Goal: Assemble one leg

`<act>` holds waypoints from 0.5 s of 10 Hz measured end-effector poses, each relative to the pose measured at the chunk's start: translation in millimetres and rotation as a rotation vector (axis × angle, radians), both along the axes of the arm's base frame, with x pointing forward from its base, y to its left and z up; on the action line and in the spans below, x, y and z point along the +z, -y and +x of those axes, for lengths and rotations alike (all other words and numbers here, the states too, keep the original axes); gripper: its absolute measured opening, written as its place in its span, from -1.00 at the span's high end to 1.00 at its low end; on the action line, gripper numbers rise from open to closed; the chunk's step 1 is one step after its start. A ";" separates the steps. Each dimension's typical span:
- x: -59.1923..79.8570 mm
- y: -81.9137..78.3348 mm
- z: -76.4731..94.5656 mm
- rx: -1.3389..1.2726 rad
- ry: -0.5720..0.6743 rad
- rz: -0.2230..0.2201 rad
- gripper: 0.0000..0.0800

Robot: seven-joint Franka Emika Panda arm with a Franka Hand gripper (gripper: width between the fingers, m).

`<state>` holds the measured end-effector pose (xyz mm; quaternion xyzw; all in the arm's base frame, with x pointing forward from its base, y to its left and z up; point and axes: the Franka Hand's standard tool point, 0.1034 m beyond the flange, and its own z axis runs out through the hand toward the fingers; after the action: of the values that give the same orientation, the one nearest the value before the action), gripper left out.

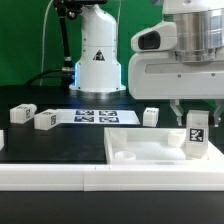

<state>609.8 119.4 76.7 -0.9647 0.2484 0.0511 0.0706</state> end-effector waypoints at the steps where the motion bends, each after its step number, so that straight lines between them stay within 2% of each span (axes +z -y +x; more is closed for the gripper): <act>1: -0.1 -2.7 -0.6 -0.116 -0.020 -0.009 0.26; 5: -0.6 -4.6 5.6 -0.402 -0.081 -0.014 0.26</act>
Offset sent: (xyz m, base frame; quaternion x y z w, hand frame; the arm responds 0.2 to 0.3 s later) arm 0.0128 -0.0062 -0.0137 -0.0098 -0.0203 0.2370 0.9713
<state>615.5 124.0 76.0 -0.8934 0.4388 0.0732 0.0628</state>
